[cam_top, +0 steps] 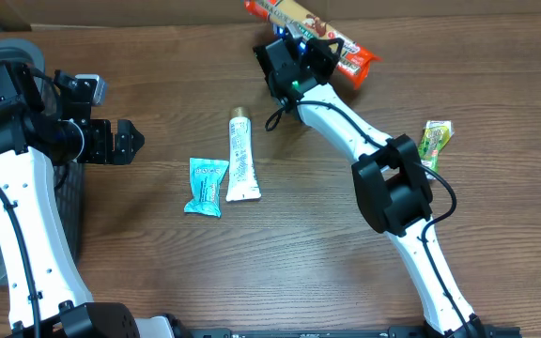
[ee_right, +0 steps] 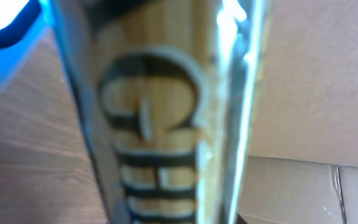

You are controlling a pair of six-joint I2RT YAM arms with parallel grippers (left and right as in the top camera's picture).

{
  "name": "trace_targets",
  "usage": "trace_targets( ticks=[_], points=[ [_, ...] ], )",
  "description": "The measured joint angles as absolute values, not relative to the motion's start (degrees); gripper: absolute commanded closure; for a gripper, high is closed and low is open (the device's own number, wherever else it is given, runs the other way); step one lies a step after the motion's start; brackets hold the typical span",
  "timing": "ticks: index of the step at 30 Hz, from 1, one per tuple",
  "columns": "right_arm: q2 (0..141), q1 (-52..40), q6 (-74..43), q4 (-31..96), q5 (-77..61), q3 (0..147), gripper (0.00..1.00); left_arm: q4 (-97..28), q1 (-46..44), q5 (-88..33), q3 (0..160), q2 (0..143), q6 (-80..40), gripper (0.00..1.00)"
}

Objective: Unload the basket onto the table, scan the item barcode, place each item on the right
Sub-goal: 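Hold the spaghetti pack in front of the scanner, then carry the spaghetti pack right and set it on the table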

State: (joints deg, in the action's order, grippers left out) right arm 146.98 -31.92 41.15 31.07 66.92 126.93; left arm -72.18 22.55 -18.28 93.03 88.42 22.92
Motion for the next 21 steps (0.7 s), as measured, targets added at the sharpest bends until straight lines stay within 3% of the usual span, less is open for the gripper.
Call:
trace_targets(
  ticks=[4, 11, 16, 21],
  points=[
    [144.9, -32.3, 35.8, 43.5, 60.5, 126.7, 0.96, -72.2, 22.5, -18.3, 93.0, 88.4, 22.9, 0.01],
    [126.3, -29.8, 9.2, 70.2, 28.9, 125.8, 0.96, -72.2, 22.5, -18.3, 93.0, 88.4, 22.9, 0.00],
    [111.9, -19.3, -9.0, 80.8, 7.6, 127.4, 0.96, -72.2, 22.5, -18.3, 93.0, 88.4, 22.9, 0.00],
    [109.9, -7.6, -20.9, 83.8, 0.3, 124.6, 0.96, -72.2, 22.5, -18.3, 93.0, 88.4, 22.9, 0.00]
  ],
)
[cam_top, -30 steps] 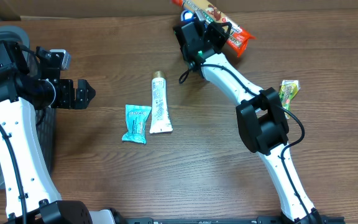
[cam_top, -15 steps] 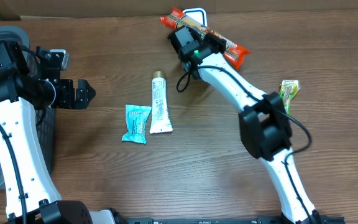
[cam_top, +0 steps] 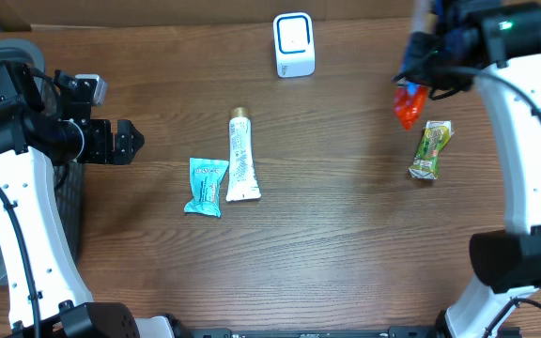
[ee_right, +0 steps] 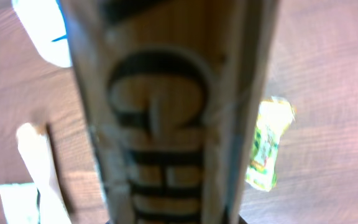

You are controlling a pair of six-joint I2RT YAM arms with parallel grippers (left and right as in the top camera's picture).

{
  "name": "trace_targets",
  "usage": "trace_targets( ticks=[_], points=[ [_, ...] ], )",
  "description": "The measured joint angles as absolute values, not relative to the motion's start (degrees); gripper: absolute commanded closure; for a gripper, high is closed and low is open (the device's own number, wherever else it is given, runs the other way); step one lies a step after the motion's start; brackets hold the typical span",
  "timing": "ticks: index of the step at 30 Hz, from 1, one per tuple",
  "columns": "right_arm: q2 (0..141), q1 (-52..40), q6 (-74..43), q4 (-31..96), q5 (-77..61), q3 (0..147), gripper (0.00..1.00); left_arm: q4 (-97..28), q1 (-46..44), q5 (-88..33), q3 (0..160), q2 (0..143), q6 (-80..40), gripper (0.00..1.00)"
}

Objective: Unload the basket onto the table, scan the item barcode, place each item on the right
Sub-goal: 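Carry the spaghetti pack right and set it on the table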

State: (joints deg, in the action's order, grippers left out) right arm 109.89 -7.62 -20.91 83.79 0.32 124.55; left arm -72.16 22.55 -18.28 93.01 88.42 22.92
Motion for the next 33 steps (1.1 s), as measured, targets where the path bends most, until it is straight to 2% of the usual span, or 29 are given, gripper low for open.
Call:
trace_targets(
  ticks=[4, 10, 15, 20, 24, 28, 33],
  points=[
    [112.6, -4.8, -24.8, 79.0, -3.3, 114.5, 0.96, -72.2, 22.5, -18.3, 93.0, 88.4, 22.9, 0.00],
    [115.0, -5.7, -26.6, 67.3, -8.5, 95.4, 0.96, -72.2, 22.5, -18.3, 93.0, 88.4, 22.9, 0.00],
    [115.0, -4.8, -27.0, 62.7, -8.6, 88.1, 0.96, -72.2, 22.5, -18.3, 93.0, 88.4, 22.9, 0.00],
    [115.0, 0.3, -27.3, 61.7, -6.3, 86.1, 0.95, -72.2, 22.5, -18.3, 93.0, 88.4, 22.9, 0.00],
    [115.0, 5.0, -27.6, 62.9, -4.6, 86.0, 0.67, -72.2, 22.5, -18.3, 93.0, 88.4, 22.9, 0.01],
    [114.7, 8.1, -27.1, 64.5, -3.3, 86.0, 0.29, -72.2, 22.5, -18.3, 93.0, 88.4, 22.9, 0.00],
    [114.5, 8.6, -21.9, 68.7, -7.2, 88.2, 0.12, -72.2, 22.5, -18.3, 93.0, 88.4, 22.9, 0.01]
  ],
)
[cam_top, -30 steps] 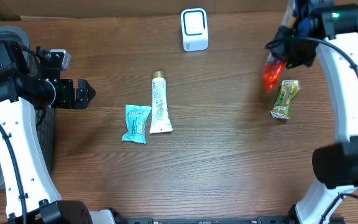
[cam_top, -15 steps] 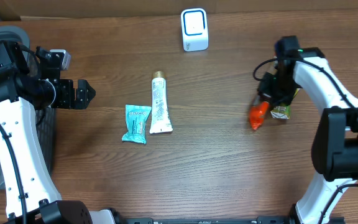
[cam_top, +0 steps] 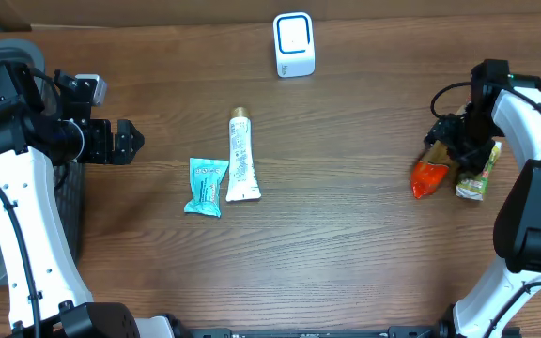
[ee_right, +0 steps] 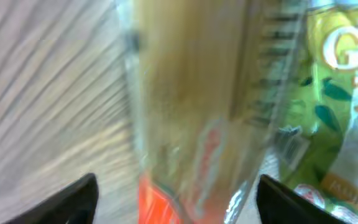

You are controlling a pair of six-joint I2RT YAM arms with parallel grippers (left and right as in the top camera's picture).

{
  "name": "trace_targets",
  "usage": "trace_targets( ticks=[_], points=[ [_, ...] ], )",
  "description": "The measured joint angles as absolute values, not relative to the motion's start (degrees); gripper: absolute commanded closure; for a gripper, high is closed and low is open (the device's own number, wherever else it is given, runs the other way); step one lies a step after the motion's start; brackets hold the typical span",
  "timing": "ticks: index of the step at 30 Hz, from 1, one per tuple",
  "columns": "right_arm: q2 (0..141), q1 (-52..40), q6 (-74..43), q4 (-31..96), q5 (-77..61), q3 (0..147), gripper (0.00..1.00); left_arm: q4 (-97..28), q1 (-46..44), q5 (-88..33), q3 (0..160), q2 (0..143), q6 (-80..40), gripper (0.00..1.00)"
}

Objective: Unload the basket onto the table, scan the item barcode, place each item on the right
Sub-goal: 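Carry the spaghetti pack right and set it on the table, then move the right gripper left and grasp the white tube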

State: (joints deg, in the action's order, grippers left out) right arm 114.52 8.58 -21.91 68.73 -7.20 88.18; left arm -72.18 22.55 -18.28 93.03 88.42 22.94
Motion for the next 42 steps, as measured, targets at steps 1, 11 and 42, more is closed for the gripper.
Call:
trace_targets(
  ticks=[1, 11, 42],
  points=[
    [114.4, 8.5, -20.8, 69.8, -8.4, 89.5, 0.09, -72.2, 22.5, -18.3, 93.0, 88.4, 22.9, 0.00],
    [105.6, -0.1, -12.6, 69.3, -22.4, 102.0, 0.05, -72.2, 22.5, -18.3, 93.0, 88.4, 22.9, 0.00],
    [130.8, -33.9, -15.0, 36.6, -32.2, 96.9, 0.28, -72.2, 22.5, -18.3, 93.0, 88.4, 22.9, 0.00]
  ],
)
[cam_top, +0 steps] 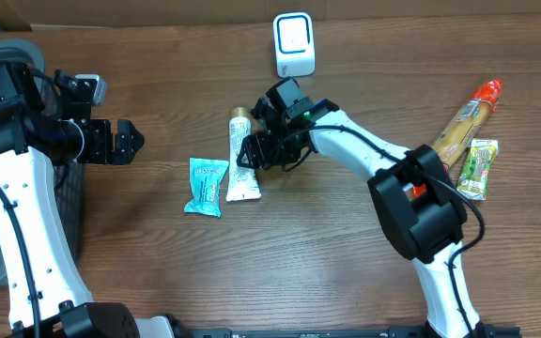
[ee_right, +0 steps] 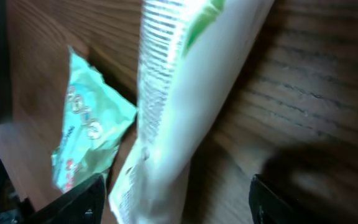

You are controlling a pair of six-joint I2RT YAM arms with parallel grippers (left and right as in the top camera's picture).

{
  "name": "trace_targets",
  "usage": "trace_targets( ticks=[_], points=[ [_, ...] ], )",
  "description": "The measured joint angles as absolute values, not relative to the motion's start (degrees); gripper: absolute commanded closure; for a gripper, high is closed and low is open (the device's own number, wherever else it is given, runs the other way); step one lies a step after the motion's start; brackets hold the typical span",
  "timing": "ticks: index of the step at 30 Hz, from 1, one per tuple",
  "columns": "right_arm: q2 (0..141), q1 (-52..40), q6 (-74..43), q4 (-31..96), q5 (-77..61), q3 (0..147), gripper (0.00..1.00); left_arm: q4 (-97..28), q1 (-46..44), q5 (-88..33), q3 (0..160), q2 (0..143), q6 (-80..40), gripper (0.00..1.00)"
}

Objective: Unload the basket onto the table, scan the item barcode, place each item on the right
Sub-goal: 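Move the right gripper left and grasp the white tube, then lift the white tube and carry it to the scanner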

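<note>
The white scanner (cam_top: 294, 44) with a blue rim stands at the back centre. A white tube (cam_top: 242, 167) with a gold cap lies in the middle, a teal packet (cam_top: 205, 186) beside it on the left. My right gripper (cam_top: 259, 148) is low over the tube's upper half. In the right wrist view the gripper (ee_right: 176, 208) is open, with the tube (ee_right: 179, 93) passing between its dark fingers (ee_right: 79, 202) and the teal packet (ee_right: 86, 134) to the left. My left gripper (cam_top: 125, 141) hangs at the left, away from everything.
A long orange and tan snack pack (cam_top: 463, 117) lies at the right, next to a green tea packet (cam_top: 477, 169). A grey bin stands at the left edge. Brown cardboard runs along the back edge.
My right gripper was at the right edge with the snack pack between its fingers beside the green packet. The pack now lies there alone, and the gripper is open over the white tube at centre.
My right gripper first held the snack pack at the back centre, in front of the scanner. Then it held the pack at the right above the green packet, then low beside that packet. Now the pack rests there and the gripper straddles the tube. The left arm never moved.
</note>
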State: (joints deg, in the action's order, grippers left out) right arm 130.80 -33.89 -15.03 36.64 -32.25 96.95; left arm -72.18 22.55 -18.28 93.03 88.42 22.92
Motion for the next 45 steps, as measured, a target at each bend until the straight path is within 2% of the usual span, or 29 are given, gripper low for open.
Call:
trace_targets(
  ticks=[5, 9, 11, 13, 15, 17, 25, 32, 45],
  points=[
    [131.7, -34.0, -16.2, 34.5, -33.2, 96.9, 0.37, -72.2, 22.5, -18.3, 93.0, 88.4, 22.9, 0.00],
    [132.3, -34.5, -16.7, 32.1, -33.1, 96.9, 0.37, -72.2, 22.5, -18.3, 93.0, 88.4, 22.9, 0.00],
    [132.6, -35.2, -17.2, 30.7, -32.9, 97.0, 0.44, -72.2, 22.5, -18.3, 93.0, 88.4, 22.9, 0.01],
    [133.1, -36.3, -17.7, 29.4, -32.6, 97.0, 0.68, -72.2, 22.5, -18.3, 93.0, 88.4, 22.9, 0.00],
    [133.6, -37.0, -18.9, 29.5, -32.1, 97.0, 0.87, -72.2, 22.5, -18.3, 93.0, 88.4, 22.9, 0.00],
    [134.0, -37.5, -20.1, 29.4, -33.2, 97.0, 0.96, -72.2, 22.5, -18.3, 93.0, 88.4, 22.9, 0.00],
    [134.1, -35.3, -22.5, 30.4, -38.9, 97.4, 0.96, -72.2, 22.5, -18.3, 93.0, 88.4, 22.9, 0.00],
    [131.7, -27.5, -19.0, 37.9, -44.8, 96.1, 0.96, -72.2, 22.5, -18.3, 93.0, 88.4, 22.9, 0.00],
    [94.7, -26.7, -10.2, 46.2, -47.9, 95.8, 0.96, -72.2, 22.5, -18.3, 93.0, 88.4, 22.9, 0.00]
  ],
)
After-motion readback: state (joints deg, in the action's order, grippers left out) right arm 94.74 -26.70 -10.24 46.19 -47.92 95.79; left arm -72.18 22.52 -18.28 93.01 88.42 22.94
